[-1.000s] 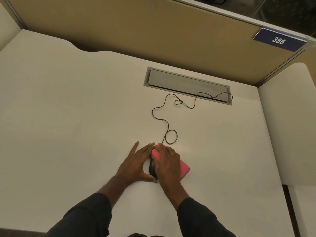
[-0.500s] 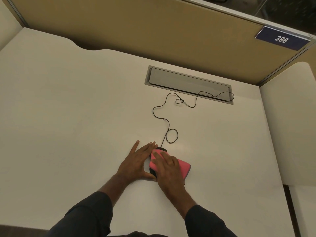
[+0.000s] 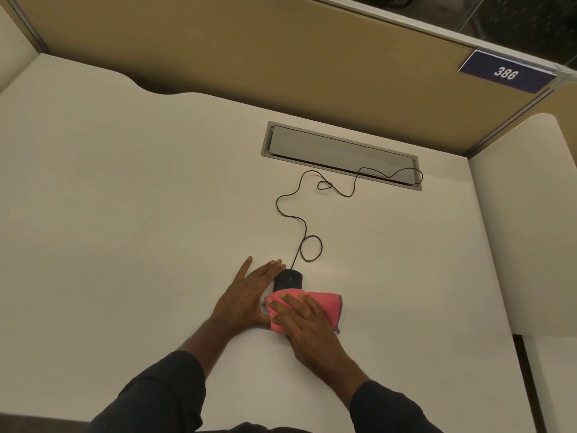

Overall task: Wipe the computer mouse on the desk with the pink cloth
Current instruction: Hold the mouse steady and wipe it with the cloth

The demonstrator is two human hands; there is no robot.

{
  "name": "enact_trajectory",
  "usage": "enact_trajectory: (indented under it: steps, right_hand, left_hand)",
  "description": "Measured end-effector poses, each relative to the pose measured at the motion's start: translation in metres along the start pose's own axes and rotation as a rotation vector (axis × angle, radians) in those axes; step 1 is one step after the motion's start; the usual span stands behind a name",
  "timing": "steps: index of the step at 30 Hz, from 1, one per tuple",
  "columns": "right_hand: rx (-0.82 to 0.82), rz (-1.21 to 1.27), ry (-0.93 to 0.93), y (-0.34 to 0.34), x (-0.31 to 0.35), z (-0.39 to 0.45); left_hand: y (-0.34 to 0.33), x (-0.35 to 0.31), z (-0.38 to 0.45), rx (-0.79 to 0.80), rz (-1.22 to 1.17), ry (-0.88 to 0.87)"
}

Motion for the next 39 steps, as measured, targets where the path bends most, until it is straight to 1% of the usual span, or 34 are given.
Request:
enact_trajectory:
  steps: [6, 14, 20, 22, 26, 29, 34, 35, 37, 38, 39]
  right_hand:
    - [0.021, -0.06, 0.008, -0.014, 0.006, -0.013]
    - [0.045, -0.005, -0.034, -0.009, 0.006, -0.018]
    - [-0.058, 0.096, -0.087, 0.015, 0.008, -0.028]
    - [-0.066, 0.132, -0.093, 0.018, 0.009, -0.031]
    - [-0.067, 0.124, -0.101, 0.02, 0.009, -0.036]
    - [-0.128, 0.113, -0.082, 0.023, 0.009, -0.039]
    - [-0.068, 0.098, -0.126, 0.025, 0.003, -0.046]
    - [-0.087, 0.099, -0.131, 0.027, 0.002, -0.046]
    - [-0.012, 0.149, -0.15, 0.021, 0.003, -0.048]
    - [0.066, 0.175, -0.187, 0.017, 0.003, -0.051]
    - [0.049, 0.16, -0.223, 0.021, 0.003, -0.053]
  left_hand:
    - [0.0, 0.0, -0.001, 0.002, 0.014, 0.0]
    - [0.003, -0.003, -0.001, -0.017, 0.017, 0.006]
    - [0.002, -0.001, -0.001, 0.0, 0.029, 0.034]
    - [0.002, -0.001, -0.001, 0.0, 0.026, 0.035]
    - [0.006, -0.003, -0.001, -0.007, 0.008, 0.029]
    - [0.007, -0.004, -0.001, -0.012, 0.002, 0.024]
    - [0.007, -0.005, -0.001, -0.005, 0.007, 0.026]
    - [0.007, -0.005, -0.001, -0.006, 0.01, 0.027]
    - [0.006, -0.004, -0.001, -0.004, 0.01, 0.031]
    - [0.005, -0.003, -0.002, 0.0, 0.012, 0.033]
    - [0.005, -0.003, -0.002, 0.002, 0.016, 0.032]
Point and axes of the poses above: each hand's wrist, its own z-axis towards the middle knuckle, its own y-axis out of the back of the hand, x = y × z, the point moved 10 cm from there along z, towards the middle knuckle, and after that the axes turned 8 degrees about -z, right-handed, at the moved point
